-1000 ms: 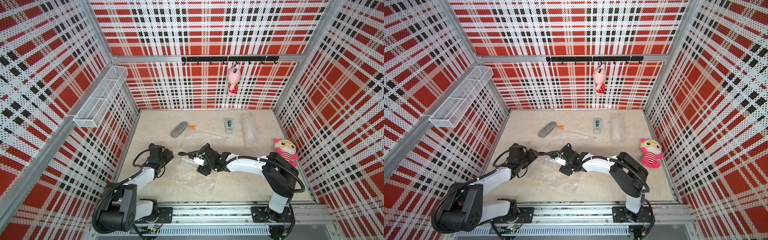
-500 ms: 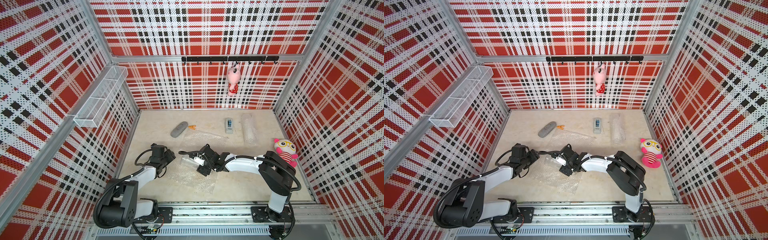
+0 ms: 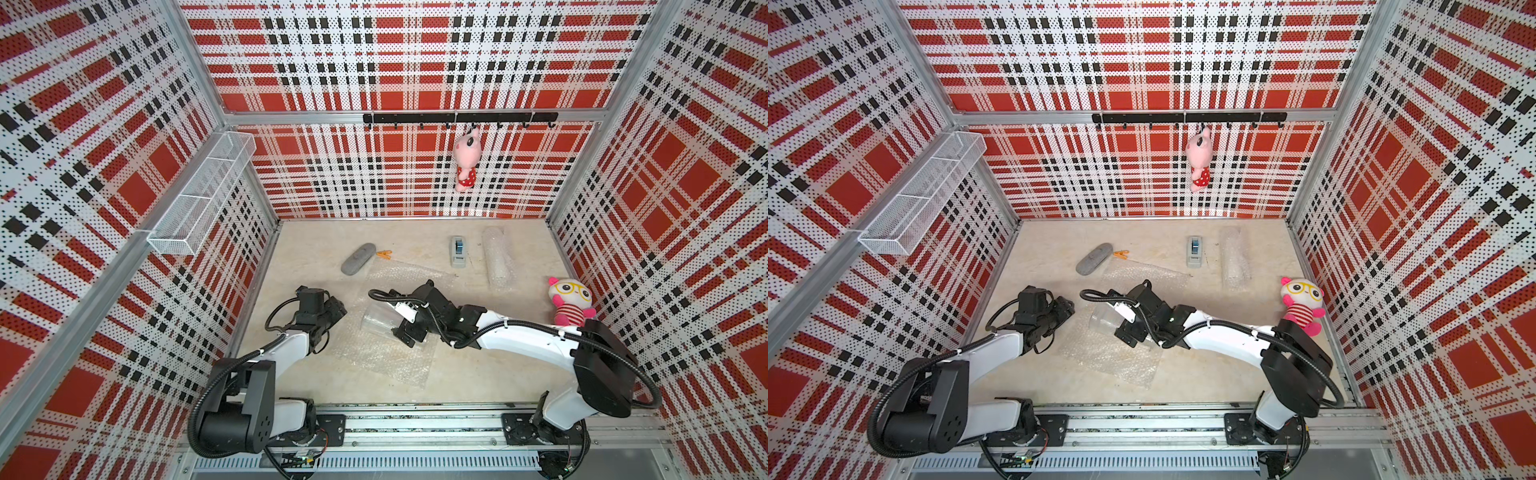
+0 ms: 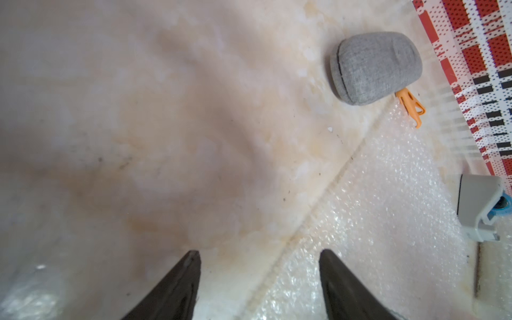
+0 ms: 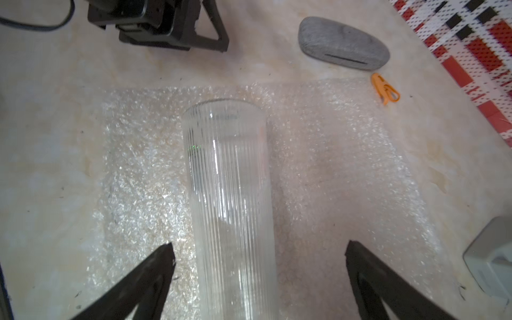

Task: Wrap vases in bubble wrap
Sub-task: Wrap the vase in bubble wrap.

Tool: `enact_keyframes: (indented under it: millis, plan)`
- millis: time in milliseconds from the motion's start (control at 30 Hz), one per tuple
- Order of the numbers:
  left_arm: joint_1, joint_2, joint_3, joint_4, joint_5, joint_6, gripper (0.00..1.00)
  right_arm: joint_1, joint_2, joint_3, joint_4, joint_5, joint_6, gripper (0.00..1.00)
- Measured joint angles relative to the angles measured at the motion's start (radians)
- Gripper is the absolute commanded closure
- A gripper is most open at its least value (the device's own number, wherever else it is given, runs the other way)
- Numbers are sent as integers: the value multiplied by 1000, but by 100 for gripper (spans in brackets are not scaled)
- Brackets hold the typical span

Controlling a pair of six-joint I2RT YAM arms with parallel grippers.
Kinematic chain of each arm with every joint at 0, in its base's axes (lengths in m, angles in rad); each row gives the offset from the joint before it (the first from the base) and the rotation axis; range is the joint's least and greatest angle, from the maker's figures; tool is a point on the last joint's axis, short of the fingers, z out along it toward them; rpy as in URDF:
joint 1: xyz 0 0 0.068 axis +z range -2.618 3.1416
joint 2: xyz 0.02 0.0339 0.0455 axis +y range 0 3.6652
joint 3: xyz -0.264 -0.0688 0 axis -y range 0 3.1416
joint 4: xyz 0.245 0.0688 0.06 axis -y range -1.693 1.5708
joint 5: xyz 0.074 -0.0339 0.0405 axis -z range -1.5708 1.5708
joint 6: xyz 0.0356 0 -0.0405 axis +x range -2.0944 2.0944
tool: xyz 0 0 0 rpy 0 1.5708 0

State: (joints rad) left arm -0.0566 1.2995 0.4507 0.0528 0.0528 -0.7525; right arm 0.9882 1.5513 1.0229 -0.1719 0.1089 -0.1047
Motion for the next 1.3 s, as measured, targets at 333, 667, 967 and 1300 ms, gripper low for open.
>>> enact_keyframes:
  millis: [333,667,967,1300]
  plan:
    - [45,-50,0,-45,-16,3,29,175,19,-58,117,-14,155,43]
    - [50,-81,-5,-45,-16,1,29,271,204,-56,125,-32,152,48]
    - [49,-81,-28,-42,-8,-6,29,273,299,-45,125,18,153,46]
    - [44,-81,-42,-32,-8,-10,29,274,332,3,82,122,146,100]
